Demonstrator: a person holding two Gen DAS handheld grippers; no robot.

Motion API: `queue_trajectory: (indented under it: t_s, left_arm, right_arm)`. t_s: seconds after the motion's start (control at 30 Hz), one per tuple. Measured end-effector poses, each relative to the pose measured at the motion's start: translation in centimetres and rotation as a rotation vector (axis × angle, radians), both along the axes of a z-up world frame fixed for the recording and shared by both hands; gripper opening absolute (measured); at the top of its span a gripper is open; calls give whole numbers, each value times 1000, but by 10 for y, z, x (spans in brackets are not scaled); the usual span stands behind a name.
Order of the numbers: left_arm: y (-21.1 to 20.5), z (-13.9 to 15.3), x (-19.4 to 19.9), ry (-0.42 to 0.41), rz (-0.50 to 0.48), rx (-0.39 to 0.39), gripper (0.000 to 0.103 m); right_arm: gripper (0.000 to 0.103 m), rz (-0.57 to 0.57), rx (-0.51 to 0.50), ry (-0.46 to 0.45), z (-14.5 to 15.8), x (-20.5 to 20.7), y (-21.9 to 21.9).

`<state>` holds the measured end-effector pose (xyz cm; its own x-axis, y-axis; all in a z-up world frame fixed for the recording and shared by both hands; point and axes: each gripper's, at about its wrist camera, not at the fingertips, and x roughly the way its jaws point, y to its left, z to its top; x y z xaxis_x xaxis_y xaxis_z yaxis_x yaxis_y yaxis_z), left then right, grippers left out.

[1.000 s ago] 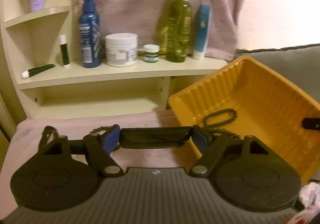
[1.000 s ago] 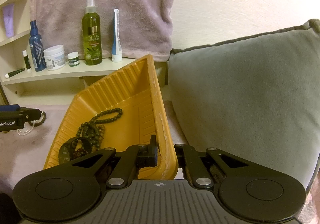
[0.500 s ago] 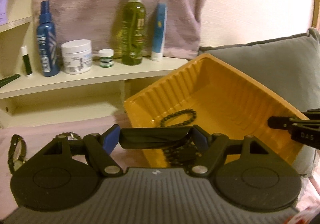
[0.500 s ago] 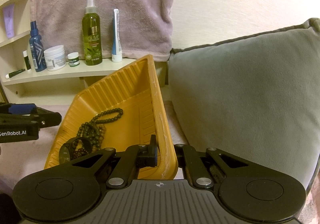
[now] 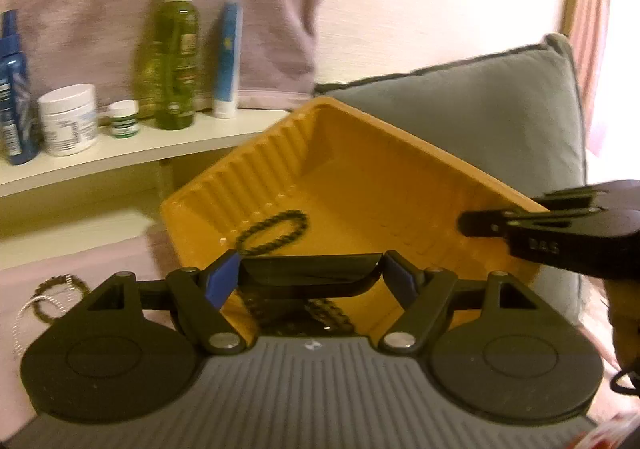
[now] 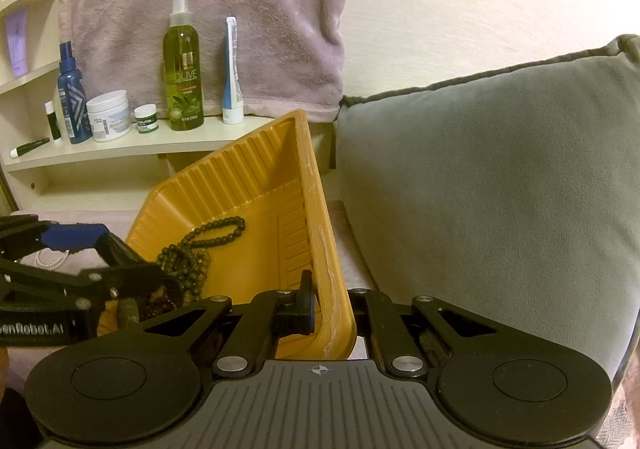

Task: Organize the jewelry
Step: 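Carry the black band into the orange tray and open the left tool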

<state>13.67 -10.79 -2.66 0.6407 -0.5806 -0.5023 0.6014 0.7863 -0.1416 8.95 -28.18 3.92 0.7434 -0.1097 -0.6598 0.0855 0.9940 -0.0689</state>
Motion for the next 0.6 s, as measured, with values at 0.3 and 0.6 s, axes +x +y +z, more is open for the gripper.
queue_trajectory:
  t_s: [0.3,0.6]
  left_arm:
    - [-12,-5,0,9,-71,19,75]
    - [-11,-4,2,1,-49,30,76]
  right_arm:
    - [6,0,1,0,0,1,0]
    - [6,1,2,-1,0,0,0]
